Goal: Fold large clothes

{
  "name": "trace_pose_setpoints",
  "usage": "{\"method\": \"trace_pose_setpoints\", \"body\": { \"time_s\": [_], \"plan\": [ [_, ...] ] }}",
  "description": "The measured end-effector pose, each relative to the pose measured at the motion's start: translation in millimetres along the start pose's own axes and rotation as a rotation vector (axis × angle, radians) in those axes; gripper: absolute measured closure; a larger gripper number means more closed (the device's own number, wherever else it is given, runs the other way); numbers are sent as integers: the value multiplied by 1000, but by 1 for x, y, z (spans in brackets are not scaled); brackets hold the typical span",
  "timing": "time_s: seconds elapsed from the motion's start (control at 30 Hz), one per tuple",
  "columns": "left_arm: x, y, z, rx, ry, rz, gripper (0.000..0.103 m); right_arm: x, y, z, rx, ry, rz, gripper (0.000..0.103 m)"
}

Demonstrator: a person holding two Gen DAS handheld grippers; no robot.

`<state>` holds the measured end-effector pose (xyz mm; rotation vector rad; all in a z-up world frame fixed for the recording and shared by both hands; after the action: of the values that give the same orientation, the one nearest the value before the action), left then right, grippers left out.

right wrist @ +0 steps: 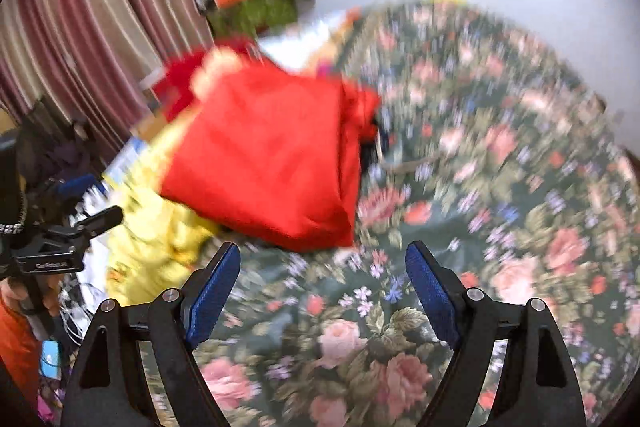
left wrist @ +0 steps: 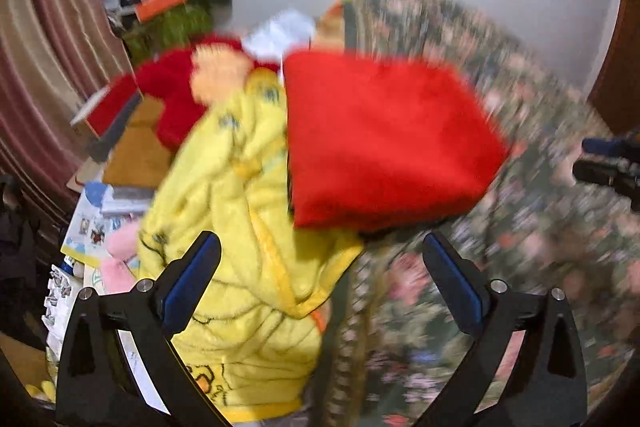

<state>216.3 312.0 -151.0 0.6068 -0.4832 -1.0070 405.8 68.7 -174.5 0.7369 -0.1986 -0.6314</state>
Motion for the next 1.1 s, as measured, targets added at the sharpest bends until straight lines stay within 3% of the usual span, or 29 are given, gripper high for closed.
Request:
{"method": "trace_pose_setpoints", "body": {
  "time_s": [0.3,0.53,0.7,0.93,1.0,1.1],
  "plan": [
    [37,19,182,405,-151,28,1,-57,13,183,422,-62,50,20],
    [57,-15,282,640,-195,18,1,-108,-12,280,643,-100,87,20],
    [66,-47,314,719,-202,11,1,-136,-38,310,702,-113,83,20],
    [71,-68,311,705,-204,36,1,-151,-63,322,684,-153,66,19],
    [71,-71,310,704,-201,39,0,-152,-64,321,667,-186,67,5],
    [72,-73,308,702,-196,44,0,-153,-68,322,670,-229,64,0]
  ]
}}
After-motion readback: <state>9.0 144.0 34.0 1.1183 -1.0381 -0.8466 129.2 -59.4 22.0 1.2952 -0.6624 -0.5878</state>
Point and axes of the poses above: each gripper's, at about its wrist camera, not at the fingertips, and z roughly against the way its jaws point, x to its right, y to its top, the point moved 1 cm from there along -z, roughly the way its jaws point, and after that the axes turned 13 degrees about z, right-handed, at the moved point
